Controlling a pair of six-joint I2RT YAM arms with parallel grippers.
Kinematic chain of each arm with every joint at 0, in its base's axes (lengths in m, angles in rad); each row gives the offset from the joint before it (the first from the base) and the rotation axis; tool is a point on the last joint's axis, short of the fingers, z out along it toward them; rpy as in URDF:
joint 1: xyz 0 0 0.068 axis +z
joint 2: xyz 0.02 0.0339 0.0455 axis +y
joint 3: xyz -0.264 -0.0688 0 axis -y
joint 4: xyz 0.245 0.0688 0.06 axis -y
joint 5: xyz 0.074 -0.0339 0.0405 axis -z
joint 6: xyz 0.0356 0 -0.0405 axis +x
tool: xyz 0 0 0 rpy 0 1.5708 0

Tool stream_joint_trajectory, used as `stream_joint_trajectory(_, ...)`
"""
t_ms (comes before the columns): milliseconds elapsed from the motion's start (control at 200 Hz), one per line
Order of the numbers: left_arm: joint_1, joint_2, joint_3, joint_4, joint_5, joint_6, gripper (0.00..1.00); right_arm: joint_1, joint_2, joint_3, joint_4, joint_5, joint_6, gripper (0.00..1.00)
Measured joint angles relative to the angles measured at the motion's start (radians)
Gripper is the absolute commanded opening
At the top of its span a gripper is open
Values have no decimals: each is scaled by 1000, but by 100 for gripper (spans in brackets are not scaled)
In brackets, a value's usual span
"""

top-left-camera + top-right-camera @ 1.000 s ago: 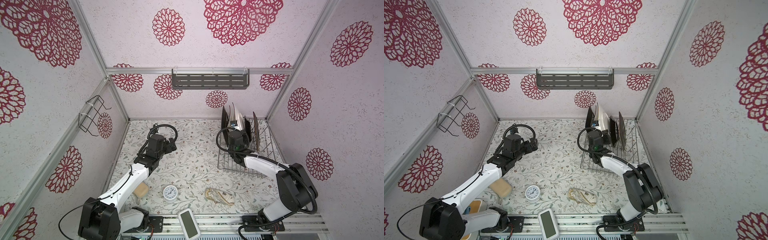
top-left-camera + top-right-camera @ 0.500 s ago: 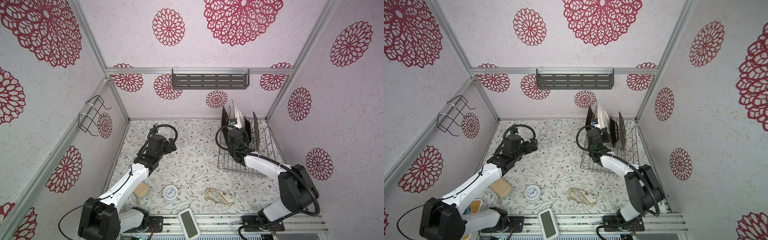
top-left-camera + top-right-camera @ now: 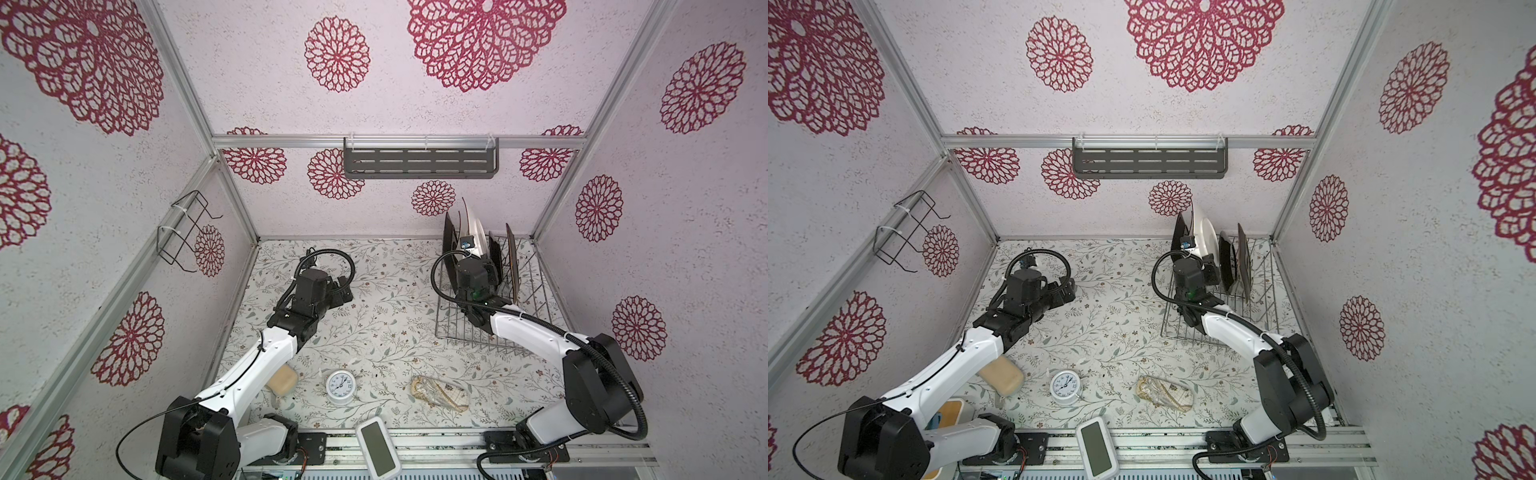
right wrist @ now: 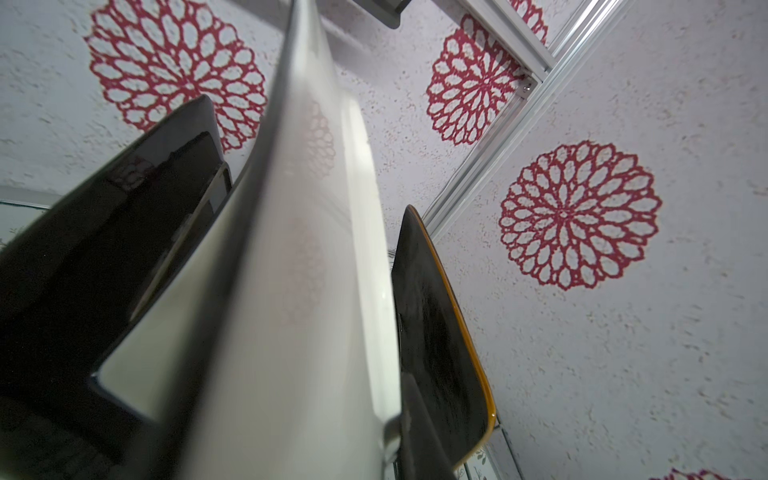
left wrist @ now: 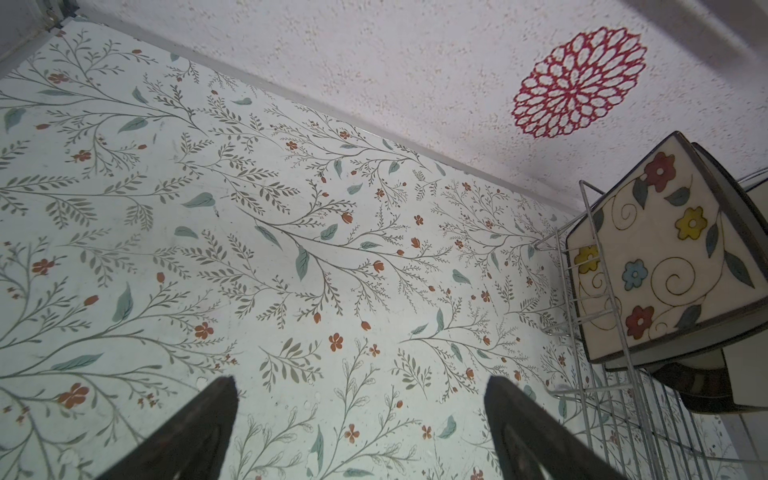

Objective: Unload the plates from the dish rack
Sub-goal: 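Lift the white square plate upward out of the rack with the right gripper, then tilt the white plate toward the left gripper while the left gripper grasps its edge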

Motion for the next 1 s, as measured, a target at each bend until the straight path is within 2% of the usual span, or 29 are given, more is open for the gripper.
stream_joint_trajectory(410, -8, -7, 0, 0, -3, -1, 97, 24, -45, 14, -14, 0, 8, 0)
stream_joint_trajectory(1001, -45, -8, 5, -1, -3, -5, 98, 107, -183, 14, -31, 2, 10, 0)
